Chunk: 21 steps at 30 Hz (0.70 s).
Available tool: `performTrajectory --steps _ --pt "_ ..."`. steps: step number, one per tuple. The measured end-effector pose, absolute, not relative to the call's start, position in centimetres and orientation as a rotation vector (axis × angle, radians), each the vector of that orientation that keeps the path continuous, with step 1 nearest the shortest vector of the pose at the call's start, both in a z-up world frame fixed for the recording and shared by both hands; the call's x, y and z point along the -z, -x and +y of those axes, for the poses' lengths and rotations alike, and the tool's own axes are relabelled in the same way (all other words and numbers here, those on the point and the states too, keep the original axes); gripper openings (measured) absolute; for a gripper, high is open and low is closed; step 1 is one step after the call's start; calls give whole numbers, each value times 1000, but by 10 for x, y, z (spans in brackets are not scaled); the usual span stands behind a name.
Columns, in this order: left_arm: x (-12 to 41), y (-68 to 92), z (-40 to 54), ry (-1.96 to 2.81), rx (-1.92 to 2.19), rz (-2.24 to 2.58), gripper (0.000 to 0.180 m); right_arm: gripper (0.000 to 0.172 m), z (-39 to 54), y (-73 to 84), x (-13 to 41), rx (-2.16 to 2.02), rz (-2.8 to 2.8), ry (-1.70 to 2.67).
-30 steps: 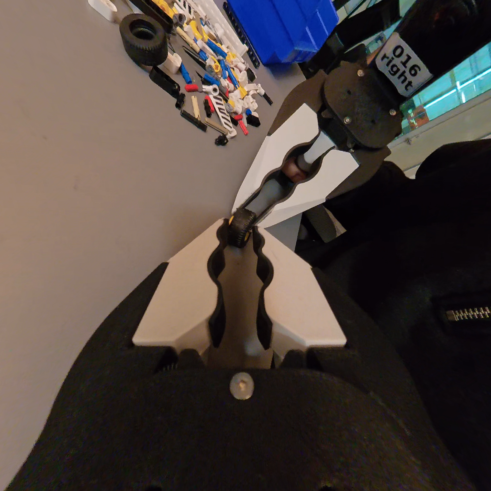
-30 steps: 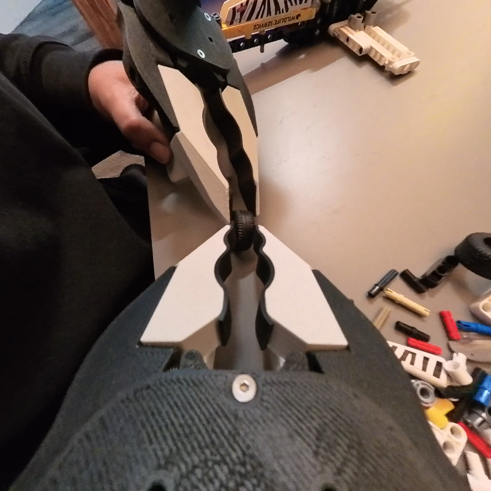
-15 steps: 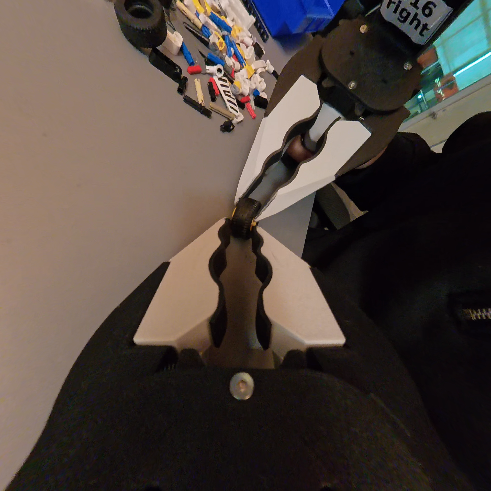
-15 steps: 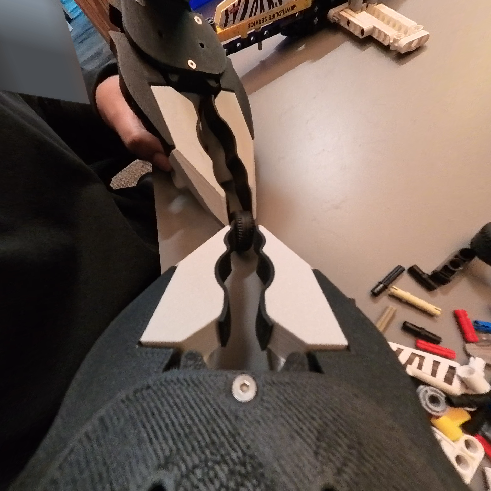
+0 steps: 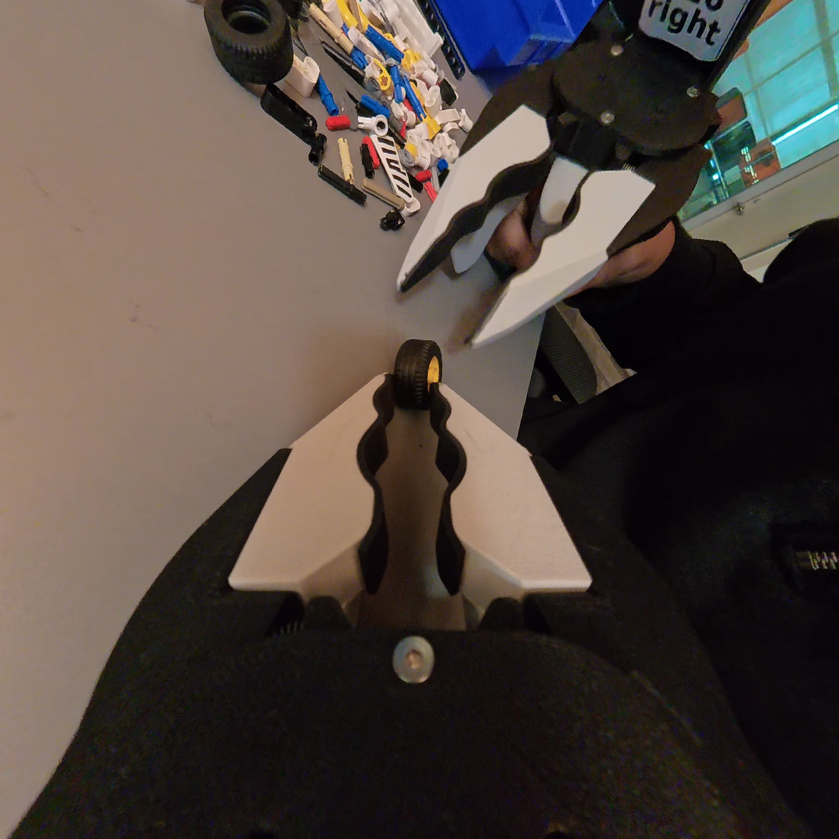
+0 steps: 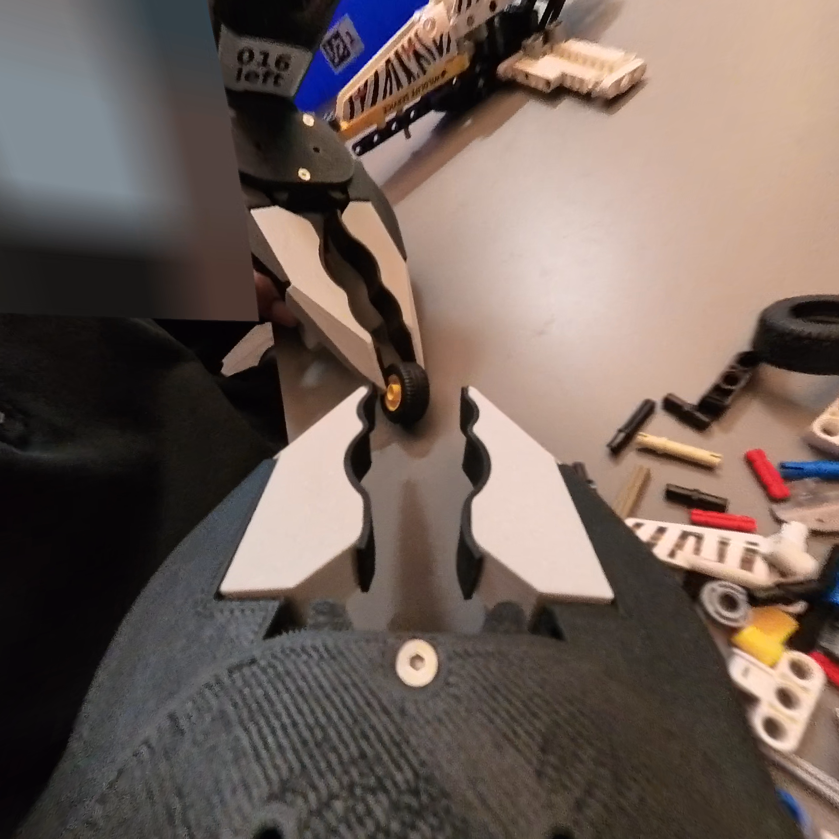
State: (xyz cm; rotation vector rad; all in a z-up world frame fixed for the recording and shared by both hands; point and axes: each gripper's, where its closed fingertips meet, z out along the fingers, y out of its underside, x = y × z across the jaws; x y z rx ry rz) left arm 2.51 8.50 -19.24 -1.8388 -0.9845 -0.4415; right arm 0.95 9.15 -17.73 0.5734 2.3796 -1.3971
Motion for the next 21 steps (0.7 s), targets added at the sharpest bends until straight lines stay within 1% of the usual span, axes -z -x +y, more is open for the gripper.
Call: performTrajectory --steps 3,4,5,7,15,21 --pt "192 -25 85 1841 440 -980 13 38 86 -17 184 1340 2439 -504" --pt "192 -26 85 1842 438 -978 13 33 85 -18 185 1330 2456 -483" --pt "192 -26 85 1843 436 -977 13 25 83 -18 186 1321 2465 -465" --pt "192 -26 85 1845 431 -975 13 17 82 -19 189 1287 2467 -440" --pt "192 -23 87 1844 390 -992 13 15 81 -17 192 1233 2530 -377" --pt "196 -19 86 1940 161 -984 14 14 79 -14 194 1271 2557 -474"
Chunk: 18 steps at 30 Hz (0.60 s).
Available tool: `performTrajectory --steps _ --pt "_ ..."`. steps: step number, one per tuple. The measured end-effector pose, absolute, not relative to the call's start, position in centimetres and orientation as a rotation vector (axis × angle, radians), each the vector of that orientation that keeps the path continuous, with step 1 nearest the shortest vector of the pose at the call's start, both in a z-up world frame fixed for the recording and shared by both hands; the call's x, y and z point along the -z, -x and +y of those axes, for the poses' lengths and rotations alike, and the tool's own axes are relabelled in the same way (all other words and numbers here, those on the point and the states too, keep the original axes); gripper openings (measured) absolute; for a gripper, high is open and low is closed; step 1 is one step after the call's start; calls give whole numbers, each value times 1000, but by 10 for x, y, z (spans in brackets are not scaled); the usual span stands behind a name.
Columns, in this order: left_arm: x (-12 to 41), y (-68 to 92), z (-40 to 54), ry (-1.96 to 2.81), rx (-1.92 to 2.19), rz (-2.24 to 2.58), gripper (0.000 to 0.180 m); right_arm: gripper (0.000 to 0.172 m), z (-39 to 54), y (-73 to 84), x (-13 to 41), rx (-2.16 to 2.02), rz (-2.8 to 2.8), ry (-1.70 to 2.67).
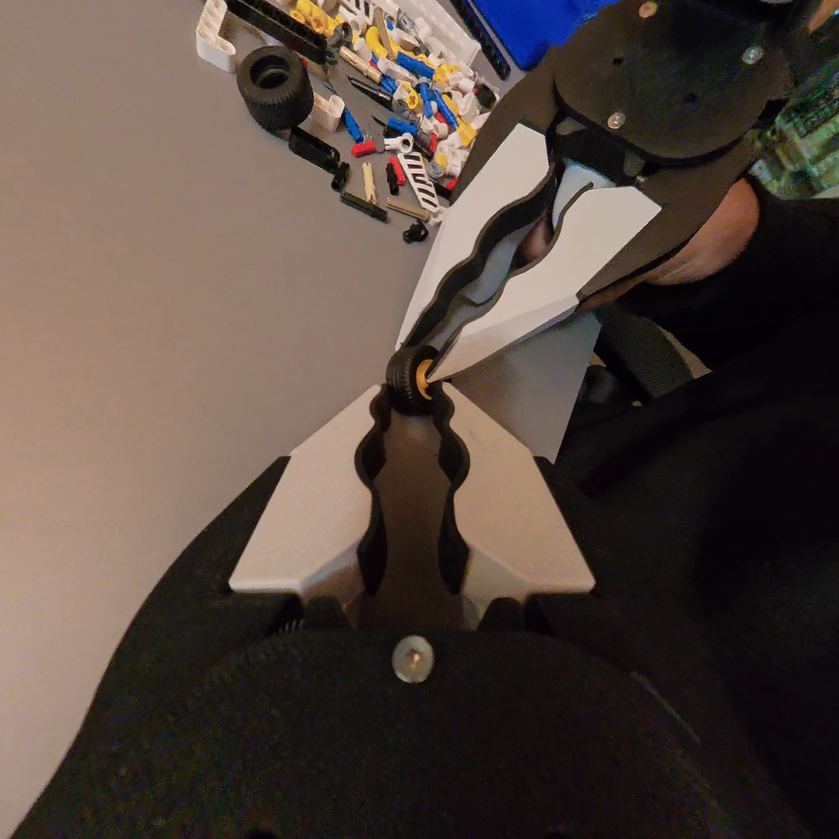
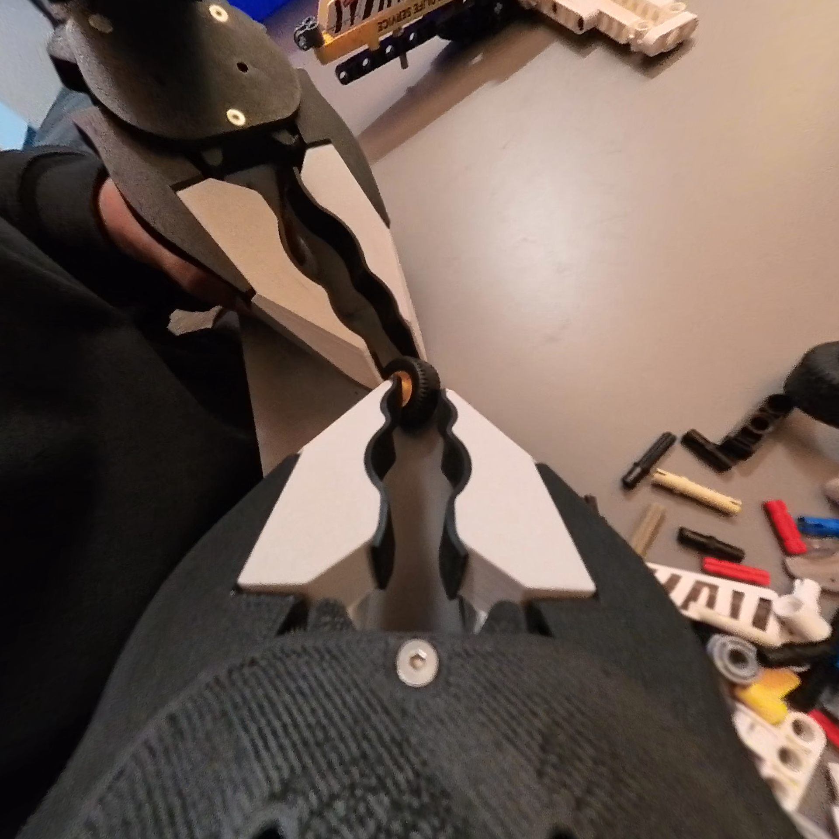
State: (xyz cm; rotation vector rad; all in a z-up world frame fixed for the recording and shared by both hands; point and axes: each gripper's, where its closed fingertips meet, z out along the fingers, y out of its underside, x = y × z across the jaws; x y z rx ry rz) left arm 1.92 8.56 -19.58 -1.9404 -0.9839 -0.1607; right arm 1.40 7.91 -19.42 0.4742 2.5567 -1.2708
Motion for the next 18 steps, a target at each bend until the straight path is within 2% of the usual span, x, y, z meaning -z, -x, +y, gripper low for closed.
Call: performTrajectory --steps 6,18 --pt "194 -19 87 1977 51 -946 13 13 81 -14 194 1253 2574 -554" --pt "192 -17 83 1994 -63 -937 9 11 79 -11 193 1117 2991 -479"
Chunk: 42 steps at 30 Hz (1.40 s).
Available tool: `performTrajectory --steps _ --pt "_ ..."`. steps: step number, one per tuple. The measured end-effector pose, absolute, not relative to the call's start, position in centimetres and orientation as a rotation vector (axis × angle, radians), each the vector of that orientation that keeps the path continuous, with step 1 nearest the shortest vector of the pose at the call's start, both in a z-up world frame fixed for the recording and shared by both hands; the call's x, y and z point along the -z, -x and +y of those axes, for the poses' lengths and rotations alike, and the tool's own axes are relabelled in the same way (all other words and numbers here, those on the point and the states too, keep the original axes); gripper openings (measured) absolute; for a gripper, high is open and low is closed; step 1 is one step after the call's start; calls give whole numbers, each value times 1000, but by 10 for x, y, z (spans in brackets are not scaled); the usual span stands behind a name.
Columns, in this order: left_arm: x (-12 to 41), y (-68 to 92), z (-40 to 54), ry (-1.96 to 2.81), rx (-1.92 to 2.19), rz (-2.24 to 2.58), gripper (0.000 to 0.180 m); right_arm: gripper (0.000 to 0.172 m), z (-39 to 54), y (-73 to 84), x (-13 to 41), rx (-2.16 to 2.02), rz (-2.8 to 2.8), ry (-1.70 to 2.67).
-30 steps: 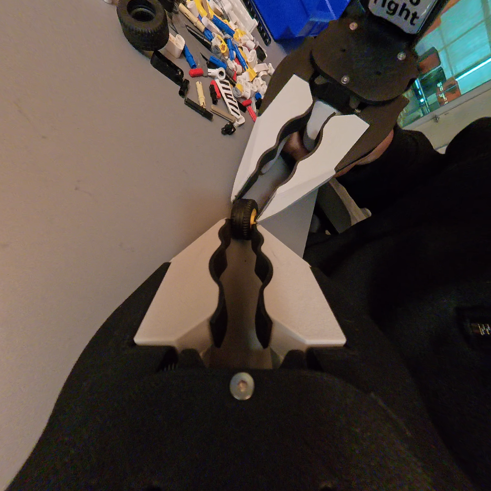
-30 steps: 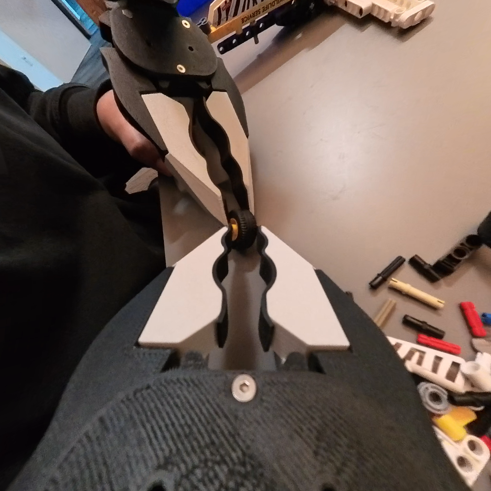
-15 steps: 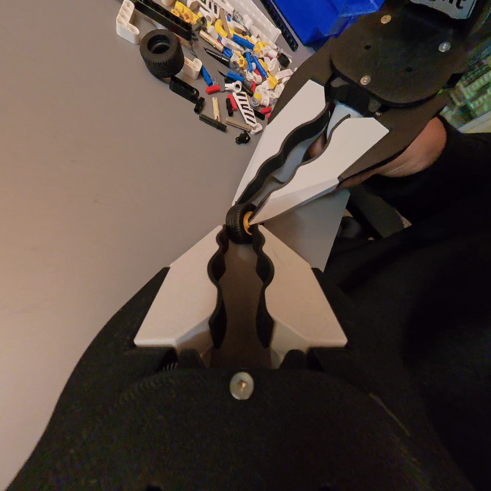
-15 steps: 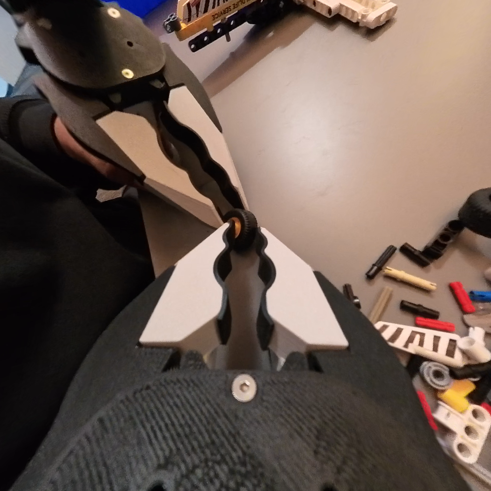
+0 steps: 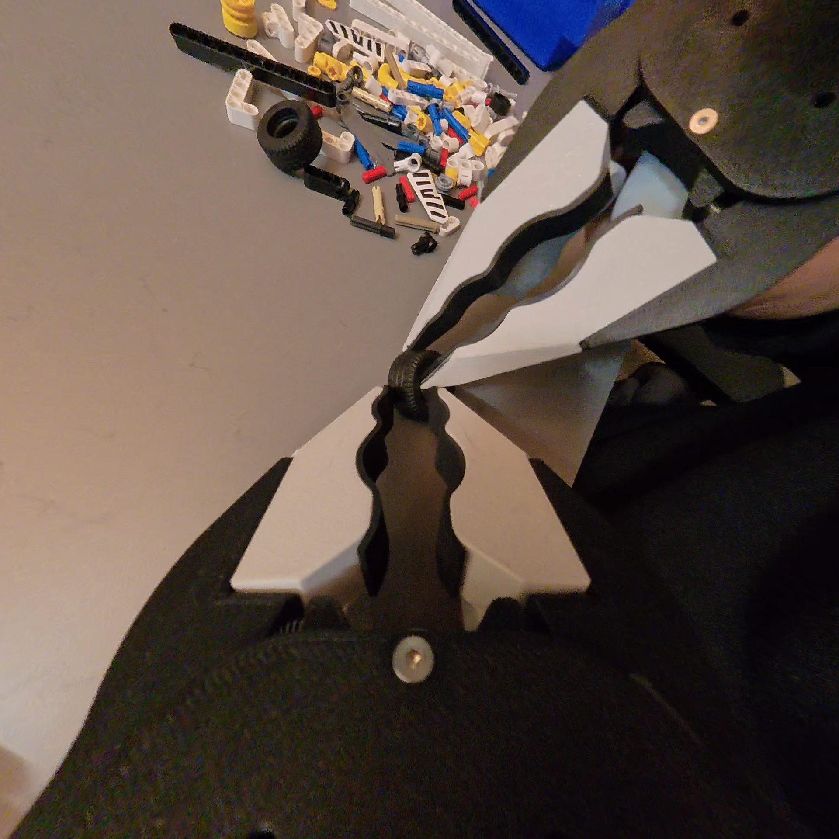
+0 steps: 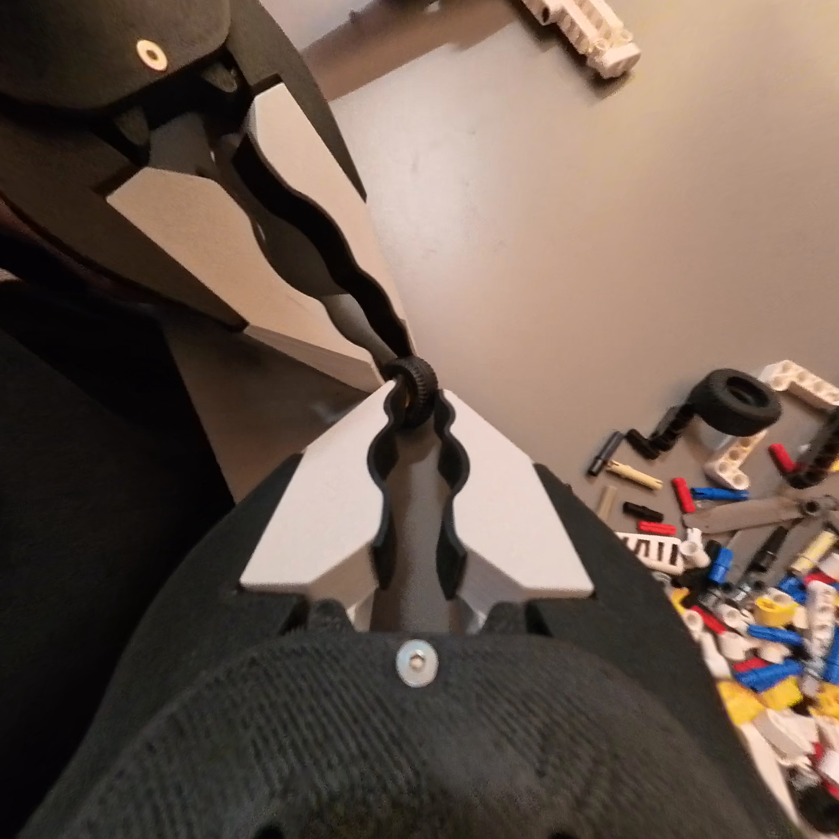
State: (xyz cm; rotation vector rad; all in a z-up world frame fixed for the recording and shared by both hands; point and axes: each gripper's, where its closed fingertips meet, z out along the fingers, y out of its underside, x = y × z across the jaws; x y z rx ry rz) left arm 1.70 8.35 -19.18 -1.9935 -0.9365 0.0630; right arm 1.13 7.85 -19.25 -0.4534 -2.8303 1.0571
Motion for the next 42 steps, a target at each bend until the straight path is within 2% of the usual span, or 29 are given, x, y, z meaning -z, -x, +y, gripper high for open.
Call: performTrajectory --steps 11,20,26,29,33,37,42 --pt "188 -17 83 1972 -79 -926 8 8 79 -5 190 -954 -2580 292" --pt "183 -5 72 1775 100 -1076 10 12 79 2 170 -1332 -2522 490" --pt "171 -5 69 1698 104 -1043 10 34 97 8 158 -1614 -2509 715" --pt "156 -7 69 1567 208 -991 10 49 92 0 139 -1929 -2465 756" --pt "126 -12 65 1277 468 -955 9 56 93 -12 109 -2184 -2343 459" --pt "100 -24 70 1132 660 -858 10 55 91 -22 101 -2019 -2223 -25" --pt "97 -30 79 1139 746 -857 11 45 82 -32 96 -1875 -2172 -341"
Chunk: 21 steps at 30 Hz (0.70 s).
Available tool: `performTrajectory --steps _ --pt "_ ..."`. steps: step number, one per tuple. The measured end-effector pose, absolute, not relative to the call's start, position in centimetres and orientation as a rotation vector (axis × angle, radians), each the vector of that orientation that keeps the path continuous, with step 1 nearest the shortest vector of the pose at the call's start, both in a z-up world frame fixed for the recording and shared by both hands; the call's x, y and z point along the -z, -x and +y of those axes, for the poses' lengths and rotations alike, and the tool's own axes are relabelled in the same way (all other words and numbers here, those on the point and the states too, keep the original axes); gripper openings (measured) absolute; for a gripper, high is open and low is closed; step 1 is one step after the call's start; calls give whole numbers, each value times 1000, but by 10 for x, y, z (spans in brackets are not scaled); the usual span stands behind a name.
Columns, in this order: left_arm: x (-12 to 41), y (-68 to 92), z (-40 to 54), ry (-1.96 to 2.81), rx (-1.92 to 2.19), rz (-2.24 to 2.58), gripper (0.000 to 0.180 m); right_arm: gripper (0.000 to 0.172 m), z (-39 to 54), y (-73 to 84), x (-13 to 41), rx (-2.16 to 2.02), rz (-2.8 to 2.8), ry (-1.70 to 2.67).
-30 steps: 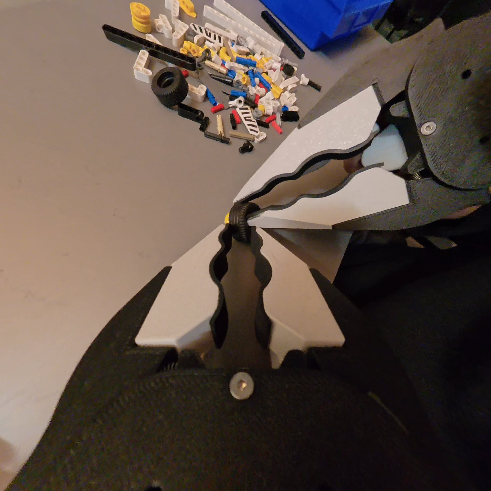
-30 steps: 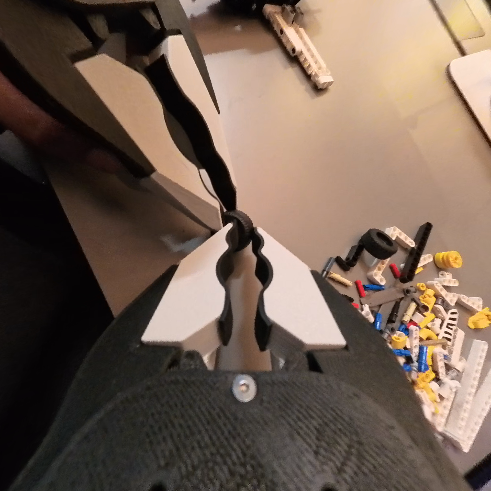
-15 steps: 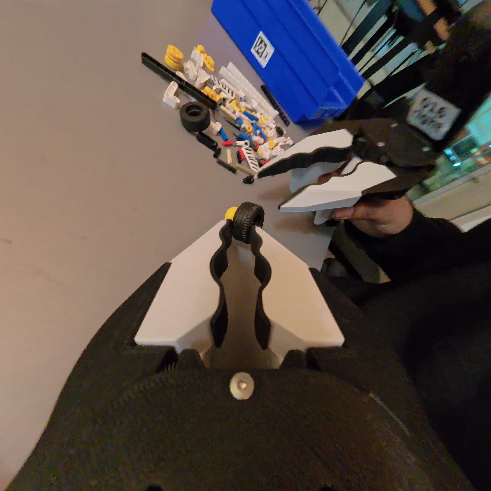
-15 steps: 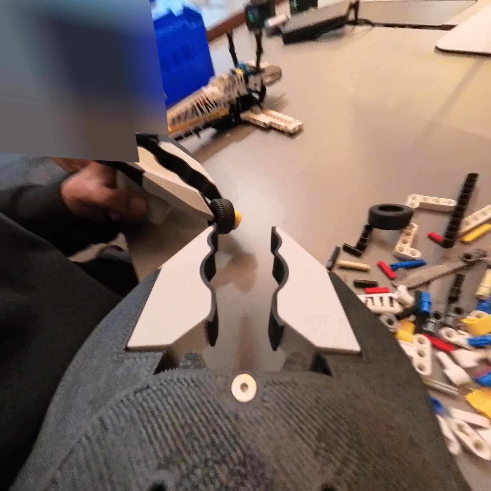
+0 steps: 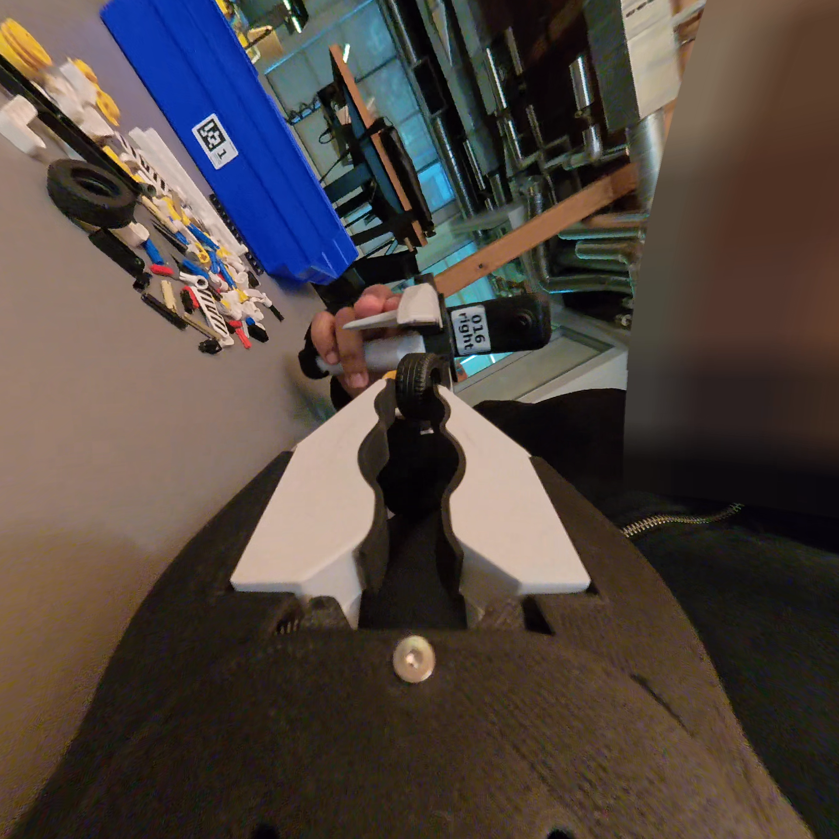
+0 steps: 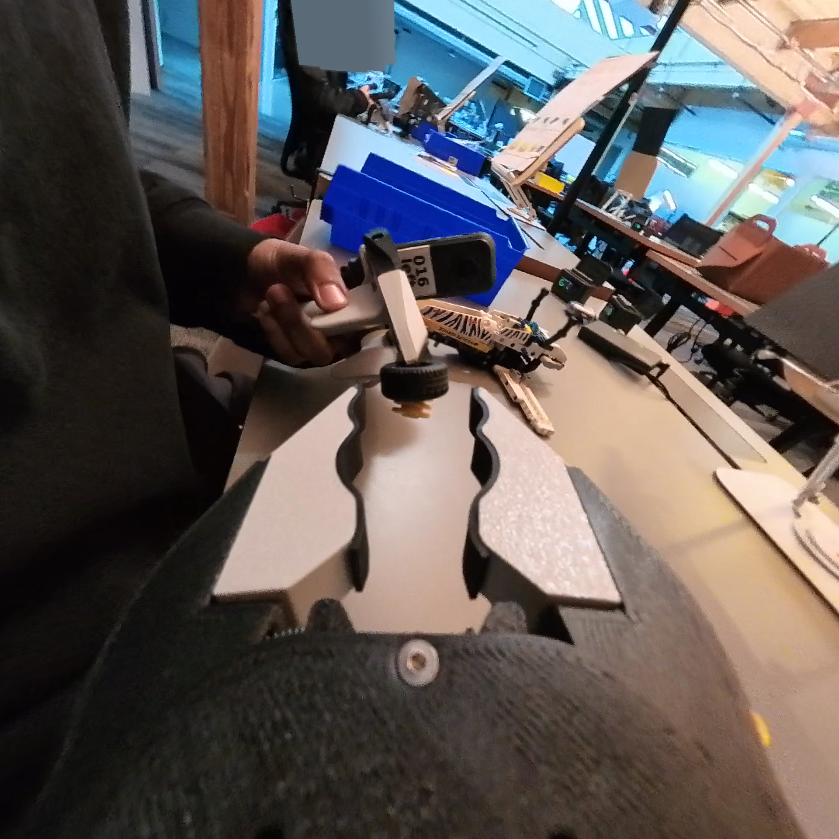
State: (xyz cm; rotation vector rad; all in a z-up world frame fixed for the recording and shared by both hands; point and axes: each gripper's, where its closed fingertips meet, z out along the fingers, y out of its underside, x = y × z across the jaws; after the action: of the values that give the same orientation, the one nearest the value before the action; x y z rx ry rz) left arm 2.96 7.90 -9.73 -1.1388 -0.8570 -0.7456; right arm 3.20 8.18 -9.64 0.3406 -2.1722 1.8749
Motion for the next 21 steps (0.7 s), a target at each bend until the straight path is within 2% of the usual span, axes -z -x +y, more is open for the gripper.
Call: performTrajectory --steps 6,11,19,21 --pt "85 -30 88 1095 768 -838 10 37 84 -30 94 -1841 -2137 -404" --pt "84 -26 95 1079 759 -860 11 21 94 -28 88 -1951 -2071 -330" --pt "85 -26 106 1132 750 -877 11 22 103 -31 88 -2019 -2053 -287" --pt "89 -23 106 1154 717 -906 19 21 105 -28 90 -1998 -2072 -265"
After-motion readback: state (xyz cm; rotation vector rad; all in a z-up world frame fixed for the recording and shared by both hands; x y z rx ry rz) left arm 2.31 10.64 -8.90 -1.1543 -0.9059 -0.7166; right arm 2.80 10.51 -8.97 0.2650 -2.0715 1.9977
